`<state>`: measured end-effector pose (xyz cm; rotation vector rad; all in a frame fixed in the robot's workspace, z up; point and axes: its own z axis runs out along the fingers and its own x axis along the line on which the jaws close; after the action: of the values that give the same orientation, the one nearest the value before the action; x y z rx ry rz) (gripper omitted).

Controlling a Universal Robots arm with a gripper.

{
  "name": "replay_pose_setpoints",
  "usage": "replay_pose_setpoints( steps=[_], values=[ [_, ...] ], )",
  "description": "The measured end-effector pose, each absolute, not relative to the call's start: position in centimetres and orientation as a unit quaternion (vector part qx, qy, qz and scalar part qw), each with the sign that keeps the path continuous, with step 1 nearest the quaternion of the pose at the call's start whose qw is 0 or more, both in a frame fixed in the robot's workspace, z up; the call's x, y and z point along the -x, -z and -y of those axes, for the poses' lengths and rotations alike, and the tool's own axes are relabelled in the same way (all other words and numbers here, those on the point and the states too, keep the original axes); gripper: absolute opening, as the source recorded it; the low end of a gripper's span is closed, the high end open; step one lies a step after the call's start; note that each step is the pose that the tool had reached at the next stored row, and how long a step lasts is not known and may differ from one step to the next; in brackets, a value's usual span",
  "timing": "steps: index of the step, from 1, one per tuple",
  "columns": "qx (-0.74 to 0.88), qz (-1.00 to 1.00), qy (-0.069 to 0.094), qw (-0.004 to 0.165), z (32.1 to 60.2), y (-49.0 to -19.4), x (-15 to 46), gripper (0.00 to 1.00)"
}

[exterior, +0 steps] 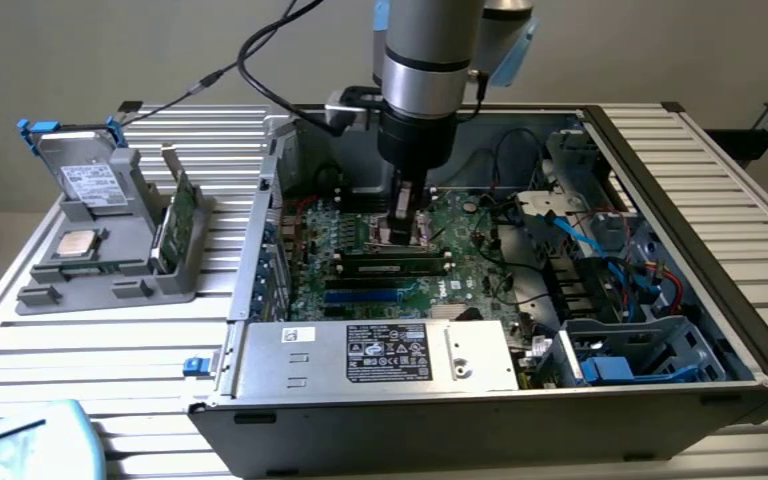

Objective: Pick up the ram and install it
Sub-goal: 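Press down the ram until it locks into place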

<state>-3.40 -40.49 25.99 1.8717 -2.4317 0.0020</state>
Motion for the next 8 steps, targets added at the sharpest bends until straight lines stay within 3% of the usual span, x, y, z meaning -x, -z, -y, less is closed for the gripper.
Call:
replay_pose_setpoints(
  steps=[8],
  values=[
    [-0.551,0.834,0.002,0.037,40.49,-25.22,3.40,0.13]
  ],
)
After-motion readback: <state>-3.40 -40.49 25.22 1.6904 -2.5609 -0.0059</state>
